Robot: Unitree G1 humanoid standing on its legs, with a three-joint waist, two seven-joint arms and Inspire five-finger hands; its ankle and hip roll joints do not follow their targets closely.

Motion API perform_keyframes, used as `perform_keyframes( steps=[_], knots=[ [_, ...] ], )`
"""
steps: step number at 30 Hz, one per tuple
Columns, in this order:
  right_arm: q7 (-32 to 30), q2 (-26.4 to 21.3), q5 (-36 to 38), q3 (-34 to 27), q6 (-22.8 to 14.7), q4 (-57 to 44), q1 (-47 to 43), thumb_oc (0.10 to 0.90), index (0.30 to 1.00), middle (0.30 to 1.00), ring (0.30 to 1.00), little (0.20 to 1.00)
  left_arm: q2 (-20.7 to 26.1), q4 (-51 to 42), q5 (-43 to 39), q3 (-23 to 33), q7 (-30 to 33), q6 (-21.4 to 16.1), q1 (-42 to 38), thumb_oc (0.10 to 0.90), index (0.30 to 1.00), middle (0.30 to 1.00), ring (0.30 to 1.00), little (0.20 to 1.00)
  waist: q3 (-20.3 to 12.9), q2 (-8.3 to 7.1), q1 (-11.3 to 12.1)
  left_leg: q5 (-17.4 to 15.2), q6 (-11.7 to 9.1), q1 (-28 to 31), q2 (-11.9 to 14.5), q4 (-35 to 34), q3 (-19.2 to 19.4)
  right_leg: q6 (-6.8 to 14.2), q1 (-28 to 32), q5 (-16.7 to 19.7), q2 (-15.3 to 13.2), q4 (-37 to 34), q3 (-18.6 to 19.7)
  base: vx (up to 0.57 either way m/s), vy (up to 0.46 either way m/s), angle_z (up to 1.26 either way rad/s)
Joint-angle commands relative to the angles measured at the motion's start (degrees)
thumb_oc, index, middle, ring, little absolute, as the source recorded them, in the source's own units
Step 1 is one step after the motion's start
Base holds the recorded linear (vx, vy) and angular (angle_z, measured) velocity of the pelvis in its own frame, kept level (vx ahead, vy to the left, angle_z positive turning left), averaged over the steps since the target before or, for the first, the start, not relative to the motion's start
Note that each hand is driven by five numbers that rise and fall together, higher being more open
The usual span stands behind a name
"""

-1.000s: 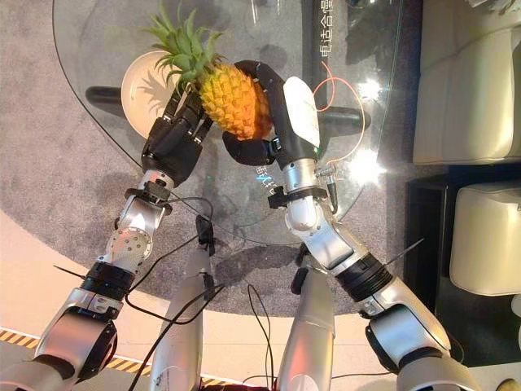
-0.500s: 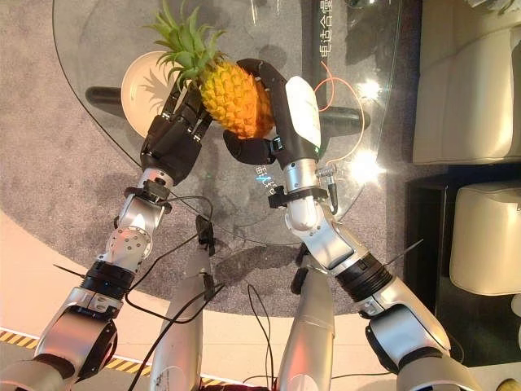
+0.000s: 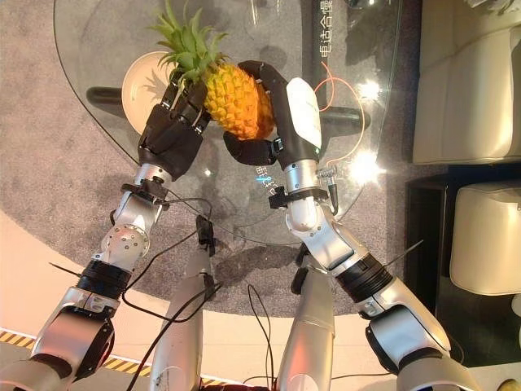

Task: Pick up the fruit to the plate

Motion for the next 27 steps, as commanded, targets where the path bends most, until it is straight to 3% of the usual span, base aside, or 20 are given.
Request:
perform_keyframes(
  steps=[1, 9, 18, 27],
  knots=[
    [-0.99, -0.23, -2.08, -1.96, -4.57, -5.17, -6.4, 0.1, 0.3, 0.3, 0.3, 0.2, 0.82, -8.11, 1.98, 0.22, -6.75, -3.26, -6.4, 0.8, 0.9, 0.9, 0.9, 0.9, -1.03, 1.1, -0.29, -5.67, -1.85, 0.3, 2.39, 6.04, -0.21, 2.93, 4.14, 6.82, -2.08, -10.01, 0.08, 0.0, 0.0, 0.0],
    [1.1, -0.32, -3.24, -0.9, -4.86, -5.04, -6.9, 0.1, 0.3, 0.3, 0.3, 0.2, 0.5, -9.17, 1.51, 0.5, -4.49, -5.67, -6.26, 0.8, 0.9, 0.9, 0.9, 0.9, -1.03, 1.11, -0.08, -5.61, -1.82, 0.13, 2.3, 5.97, -0.42, 2.9, 4.07, 6.8, -2.08, -10.04, 0.03, 0.0, 0.0, 0.0],
    [3.06, -0.74, -5.87, 0.82, -6.14, -5.75, -8.51, 0.1, 0.3, 0.3, 0.3, 0.2, -0.92, -9.65, -0.52, 2.32, 0.79, -11.14, -5.92, 0.8, 0.9, 0.9, 0.9, 0.9, -1.03, 0.88, 0.43, -5.41, -1.86, 0.16, 1.97, 5.52, -0.8, 2.9, 4.35, 6.76, -1.99, -10.33, -0.42, 0.0, 0.0, 0.0],
    [3.68, -1.24, -8.05, 1.66, -7.81, -7.6, -10.11, 0.1, 0.3, 0.3, 0.3, 0.2, -1.96, -10.82, -0.95, 2.84, 3.85, -12.48, -5.81, 0.8, 0.9, 0.9, 0.9, 0.9, -1.03, 0.71, 0.65, -5.38, -1.89, -0.25, 1.81, 5.59, -1.08, 2.92, 4.2, 6.73, -1.9, -10.36, -0.66, 0.0, 0.0, 0.0]
  ],
)
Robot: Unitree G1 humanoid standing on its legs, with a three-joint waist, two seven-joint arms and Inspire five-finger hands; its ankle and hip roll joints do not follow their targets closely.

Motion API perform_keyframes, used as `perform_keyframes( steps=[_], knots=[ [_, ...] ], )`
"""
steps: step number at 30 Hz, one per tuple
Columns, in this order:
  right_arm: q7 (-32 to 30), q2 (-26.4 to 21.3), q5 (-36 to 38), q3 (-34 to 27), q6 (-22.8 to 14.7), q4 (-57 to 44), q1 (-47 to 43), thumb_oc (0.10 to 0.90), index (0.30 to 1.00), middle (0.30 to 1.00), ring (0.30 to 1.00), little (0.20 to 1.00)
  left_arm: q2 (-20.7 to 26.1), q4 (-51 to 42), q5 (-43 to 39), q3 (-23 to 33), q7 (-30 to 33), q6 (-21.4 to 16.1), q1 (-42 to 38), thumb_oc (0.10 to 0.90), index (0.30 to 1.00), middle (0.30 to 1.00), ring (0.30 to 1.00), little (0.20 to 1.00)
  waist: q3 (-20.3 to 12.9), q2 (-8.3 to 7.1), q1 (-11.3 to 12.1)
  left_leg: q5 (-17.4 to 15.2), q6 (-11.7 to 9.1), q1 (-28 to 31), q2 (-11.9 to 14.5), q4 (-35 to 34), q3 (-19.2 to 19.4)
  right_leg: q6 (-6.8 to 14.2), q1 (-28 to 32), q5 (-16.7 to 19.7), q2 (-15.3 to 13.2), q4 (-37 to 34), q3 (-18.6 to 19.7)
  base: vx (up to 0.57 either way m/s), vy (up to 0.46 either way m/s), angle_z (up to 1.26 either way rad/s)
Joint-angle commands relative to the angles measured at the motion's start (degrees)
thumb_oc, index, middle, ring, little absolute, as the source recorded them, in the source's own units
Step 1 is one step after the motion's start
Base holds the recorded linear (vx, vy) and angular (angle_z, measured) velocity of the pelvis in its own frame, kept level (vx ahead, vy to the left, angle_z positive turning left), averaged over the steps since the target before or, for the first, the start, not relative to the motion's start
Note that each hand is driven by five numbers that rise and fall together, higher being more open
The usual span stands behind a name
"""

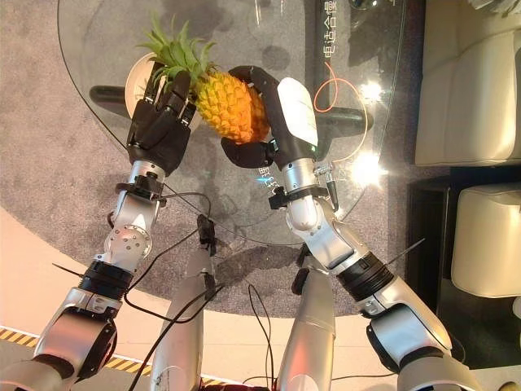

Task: Pick up the fruit to the plate

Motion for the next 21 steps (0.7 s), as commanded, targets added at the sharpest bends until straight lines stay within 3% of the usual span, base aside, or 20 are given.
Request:
perform_keyframes(
  steps=[1, 21],
  knots=[
    [0.02, -0.67, -4.37, 1.57, -8.16, -7.95, -9.69, 0.1, 0.3, 0.3, 0.3, 0.2, -0.49, -9.92, -0.57, 2.55, -1.35, -5.48, -5.95, 0.8, 0.9, 0.9, 0.9, 0.9, -1.03, 0.71, 0.36, -5.47, -1.95, -0.31, 2.05, 5.63, -1.07, 2.8, 4.05, 6.62, -1.64, -10.27, -0.61, 0.0, 0.0, 0.0],
    [3.14, -1.98, -4.44, 5.46, -10.72, -12.78, -12.97, 0.1, 0.3, 0.3, 0.3, 0.2, 0.44, -10.94, 0.43, 0.6, 1.86, -3.96, -6.44, 0.8, 0.9, 0.9, 0.9, 0.9, -1.03, 0.69, 0.67, -5.19, -1.95, -0.84, 1.86, 5.57, -1.12, 2.88, 4.16, 6.92, -1.53, -10.99, -0.94, 0.0, 0.0, 0.0]
  ],
)
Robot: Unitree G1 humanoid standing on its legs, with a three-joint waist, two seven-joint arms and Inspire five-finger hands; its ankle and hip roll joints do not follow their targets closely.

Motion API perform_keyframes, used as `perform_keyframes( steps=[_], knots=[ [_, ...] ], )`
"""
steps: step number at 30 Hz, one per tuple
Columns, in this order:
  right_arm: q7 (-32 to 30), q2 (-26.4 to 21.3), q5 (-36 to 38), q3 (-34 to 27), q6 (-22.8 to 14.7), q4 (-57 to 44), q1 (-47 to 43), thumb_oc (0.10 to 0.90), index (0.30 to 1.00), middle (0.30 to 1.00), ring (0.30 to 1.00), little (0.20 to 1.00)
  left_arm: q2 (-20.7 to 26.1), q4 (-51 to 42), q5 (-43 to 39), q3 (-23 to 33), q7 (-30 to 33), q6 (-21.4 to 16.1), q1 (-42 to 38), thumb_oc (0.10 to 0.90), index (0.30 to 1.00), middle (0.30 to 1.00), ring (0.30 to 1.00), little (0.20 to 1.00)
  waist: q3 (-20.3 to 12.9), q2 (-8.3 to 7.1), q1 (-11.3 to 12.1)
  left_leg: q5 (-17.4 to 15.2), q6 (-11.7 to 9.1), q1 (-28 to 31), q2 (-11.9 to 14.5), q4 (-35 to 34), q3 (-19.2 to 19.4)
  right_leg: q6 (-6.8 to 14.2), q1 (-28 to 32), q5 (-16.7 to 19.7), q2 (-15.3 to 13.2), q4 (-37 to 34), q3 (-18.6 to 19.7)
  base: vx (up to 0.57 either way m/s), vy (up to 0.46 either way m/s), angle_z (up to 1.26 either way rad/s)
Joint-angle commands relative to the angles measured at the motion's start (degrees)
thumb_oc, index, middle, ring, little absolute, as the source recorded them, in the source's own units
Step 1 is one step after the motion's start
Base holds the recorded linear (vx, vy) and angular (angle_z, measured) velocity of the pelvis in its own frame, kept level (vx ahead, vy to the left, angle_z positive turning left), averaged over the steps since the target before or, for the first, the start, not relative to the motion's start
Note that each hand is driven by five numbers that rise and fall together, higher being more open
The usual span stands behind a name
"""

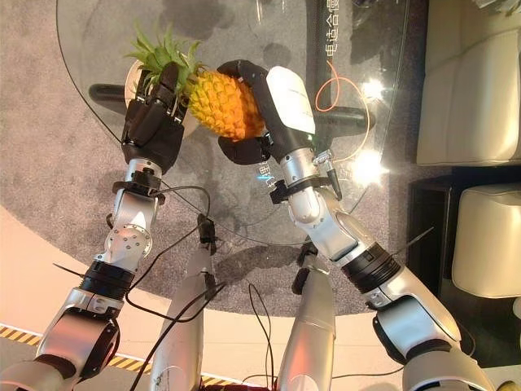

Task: Pick up the fruit to the plate

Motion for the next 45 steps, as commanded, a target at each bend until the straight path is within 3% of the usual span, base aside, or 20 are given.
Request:
perform_keyframes(
  steps=[1, 3, 6, 8, 26, 35, 36, 38, 39, 45],
  knots=[
    [0.52, 0.3, -3.5, 3.33, -10.63, -12.96, -9.7, 0.1, 0.3, 0.3, 0.3, 0.2, 0.75, -9.79, 0.39, -0.4, -2.21, -3.1, -6.51, 0.8, 0.9, 0.9, 0.9, 0.9, -1.03, 0.67, 0.5, -5.17, -1.99, -0.48, 1.98, 5.79, -1.1, 2.86, 4.35, 6.94, -1.46, -10.61, -0.83, 0.0, 0.0, 0.0],
    [0.51, 0.34, -3.59, 3.63, -10.64, -13.07, -9.93, 0.1, 0.3, 0.3, 0.3, 0.2, 0.71, -9.91, 0.31, -0.59, -2.5, -3.16, -6.51, 0.8, 0.9, 0.9, 0.9, 0.9, -1.03, 0.68, 0.54, -5.16, -2.0, -0.54, 1.99, 5.83, -1.08, 2.87, 4.34, 7.0, -1.49, -10.68, -0.85, 0.0, 0.0, 0.0],
    [0.51, 0.19, -3.37, 4.03, -10.77, -13.08, -10.38, 0.1, 0.3, 0.3, 0.3, 0.2, 0.81, -9.79, 0.17, -0.7, -3.7, -3.6, -6.66, 0.237, 0.418, 0.418, 0.418, 0.337, -1.03, 0.66, 0.56, -5.13, -2.01, -0.35, 2.04, 5.71, -1.06, 2.87, 4.56, 7.07, -1.5, -10.86, -0.88, 0.0, 0.0, 0.0],
    [0.45, -0.09, -3.21, 4.14, -10.79, -13.24, -10.51, 0.1, 0.3, 0.3, 0.3, 0.2, 0.9, -9.93, 0.16, -0.75, -4.29, -3.8, -6.8, 0.1, 0.3, 0.3, 0.3, 0.2, -1.03, 0.64, 0.58, -5.17, -2.02, -0.34, 2.03, 5.8, -1.06, 2.88, 4.7, 7.06, -1.57, -10.93, -0.95, 0.0, 0.0, 0.0],
    [0.35, -0.17, -3.28, 4.72, -11.91, -13.67, -11.18, 0.1, 0.3, 0.3, 0.3, 0.2, 1.33, -9.26, 0.81, -1.24, -4.55, -4.45, -7.55, 0.1, 0.3, 0.3, 0.3, 0.2, -1.03, 0.58, 0.49, -5.1, -1.99, -0.27, 2.04, 5.61, -1.09, 2.87, 4.6, 7.13, -1.42, -10.91, -0.93, 0.0, 0.0, 0.0],
    [-0.6, -0.45, -2.67, 4.45, -11.37, -13.42, -10.96, 0.1, 0.3, 0.3, 0.3, 0.2, 1.35, -9.09, 1.36, -0.89, -3.21, -6.86, -7.35, 0.1, 0.3, 0.3, 0.3, 0.2, -1.03, 0.59, 0.45, -4.96, -2.0, -0.13, 2.02, 5.31, -1.06, 2.89, 4.75, 7.21, -1.38, -11.17, -0.91, 0.0, 0.0, 0.0],
    [-0.78, -0.43, -2.57, 4.31, -11.22, -13.25, -10.85, 0.138, 0.333, 0.333, 0.333, 0.238, 1.25, -9.05, 1.53, -0.79, -3.21, -7.07, -7.26, 0.1, 0.3, 0.3, 0.3, 0.2, -1.03, 0.61, 0.45, -4.95, -2.02, -0.09, 2.01, 5.32, -1.06, 2.9, 4.78, 7.22, -1.41, -11.17, -0.9, 0.0, 0.0, 0.0],
    [-1.28, -0.23, -2.43, 3.79, -10.97, -13.11, -10.46, 0.418, 0.573, 0.573, 0.573, 0.518, 1.13, -9.26, 1.86, -0.51, -3.03, -7.36, -7.13, 0.1, 0.3, 0.3, 0.3, 0.2, -1.03, 0.63, 0.43, -4.96, -2.03, -0.15, 1.99, 5.38, -1.06, 2.89, 4.72, 7.22, -1.41, -11.14, -0.87, 0.0, 0.0, 0.0],
    [-1.36, -0.13, -2.44, 3.57, -10.74, -13.11, -10.28, 0.8, 0.9, 0.9, 0.9, 0.9, 1.06, -9.28, 1.9, -0.44, -3.06, -7.44, -7.1, 0.1, 0.3, 0.3, 0.3, 0.2, -1.03, 0.64, 0.42, -4.96, -2.03, -0.14, 1.99, 5.33, -1.05, 2.89, 4.7, 7.23, -1.43, -11.19, -0.87, 0.0, 0.0, 0.0],
    [-2.24, 0.54, -2.61, 2.59, -10.69, -12.61, -9.79, 0.8, 0.9, 0.9, 0.9, 0.9, 0.51, -9.21, 2.87, 0.01, -2.35, -7.9, -7.28, 0.1, 0.3, 0.3, 0.3, 0.2, -1.03, 0.59, 0.35, -5.07, -2.05, -0.2, 1.97, 5.28, -1.04, 2.9, 4.54, 7.15, -1.4, -11.14, -0.79, 0.0, 0.0, 0.0]
  ],
)
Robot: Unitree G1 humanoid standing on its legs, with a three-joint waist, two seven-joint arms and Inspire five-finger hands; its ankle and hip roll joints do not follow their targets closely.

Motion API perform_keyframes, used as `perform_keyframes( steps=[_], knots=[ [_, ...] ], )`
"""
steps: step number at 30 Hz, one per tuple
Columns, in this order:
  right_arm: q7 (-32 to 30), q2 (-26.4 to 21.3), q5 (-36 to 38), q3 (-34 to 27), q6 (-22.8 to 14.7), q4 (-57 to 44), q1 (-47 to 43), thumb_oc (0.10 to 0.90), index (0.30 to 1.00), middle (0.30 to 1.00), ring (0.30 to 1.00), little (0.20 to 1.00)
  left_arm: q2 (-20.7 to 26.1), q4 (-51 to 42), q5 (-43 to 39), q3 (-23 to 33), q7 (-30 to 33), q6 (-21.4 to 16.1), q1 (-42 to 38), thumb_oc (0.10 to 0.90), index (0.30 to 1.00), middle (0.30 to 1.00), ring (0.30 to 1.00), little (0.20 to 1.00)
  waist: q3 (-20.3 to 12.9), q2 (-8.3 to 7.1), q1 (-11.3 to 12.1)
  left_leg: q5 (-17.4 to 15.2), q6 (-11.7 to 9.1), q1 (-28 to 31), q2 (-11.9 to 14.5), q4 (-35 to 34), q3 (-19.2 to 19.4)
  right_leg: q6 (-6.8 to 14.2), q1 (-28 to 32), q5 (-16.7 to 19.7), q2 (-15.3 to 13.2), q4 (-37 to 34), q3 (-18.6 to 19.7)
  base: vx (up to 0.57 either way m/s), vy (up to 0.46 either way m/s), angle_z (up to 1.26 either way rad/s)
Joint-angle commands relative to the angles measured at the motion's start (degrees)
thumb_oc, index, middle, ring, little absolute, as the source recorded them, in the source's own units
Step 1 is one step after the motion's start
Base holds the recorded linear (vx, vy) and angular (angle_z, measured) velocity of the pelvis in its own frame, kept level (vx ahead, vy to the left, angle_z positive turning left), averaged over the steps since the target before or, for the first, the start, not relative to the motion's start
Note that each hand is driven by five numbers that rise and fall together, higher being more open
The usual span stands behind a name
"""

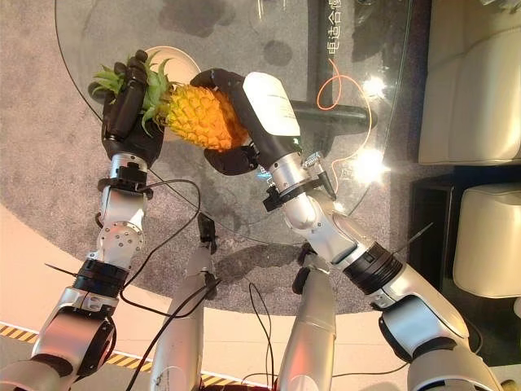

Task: Pick up the fruit to the plate

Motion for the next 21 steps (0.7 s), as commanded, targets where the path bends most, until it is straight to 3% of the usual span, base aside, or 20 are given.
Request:
perform_keyframes(
  steps=[1, 14, 21],
  knots=[
    [-3.05, 2.59, -2.41, -2.0, -6.86, -10.13, -8.76, 0.8, 0.9, 0.9, 0.9, 0.9, -0.57, -9.35, 3.03, -1.93, -2.21, -3.23, -6.95, 0.1, 0.3, 0.3, 0.3, 0.2, -1.03, 0.6, 0.46, -5.08, -2.05, 0.12, 2.13, 5.28, -1.06, 2.77, 4.88, 7.06, -1.21, -11.13, -0.79, 0.0, 0.0, 0.0],
    [-3.97, 3.18, -2.33, -3.18, -5.72, -9.79, -7.96, 0.8, 0.9, 0.9, 0.9, 0.9, -0.71, -9.19, 6.54, -0.54, 1.07, -5.86, -6.89, 0.1, 0.3, 0.3, 0.3, 0.2, -1.03, 0.6, 0.58, -5.05, -2.11, -0.01, 2.13, 5.43, -1.05, 2.67, 4.87, 6.85, -1.21, -10.95, -0.77, 0.0, 0.0, 0.0],
    [-4.69, 3.31, -2.52, -3.78, -5.49, -9.49, -7.55, 0.8, 0.9, 0.9, 0.9, 0.9, -0.48, -8.75, 17.27, 0.08, 8.43, -9.43, -6.96, 0.1, 0.3, 0.3, 0.3, 0.2, -1.03, 0.63, 0.57, -5.13, -2.09, 0.02, 2.0, 5.59, -1.17, 2.62, 4.97, 6.8, -1.22, -10.97, -0.66, 0.0, 0.0, 0.0]
  ],
)
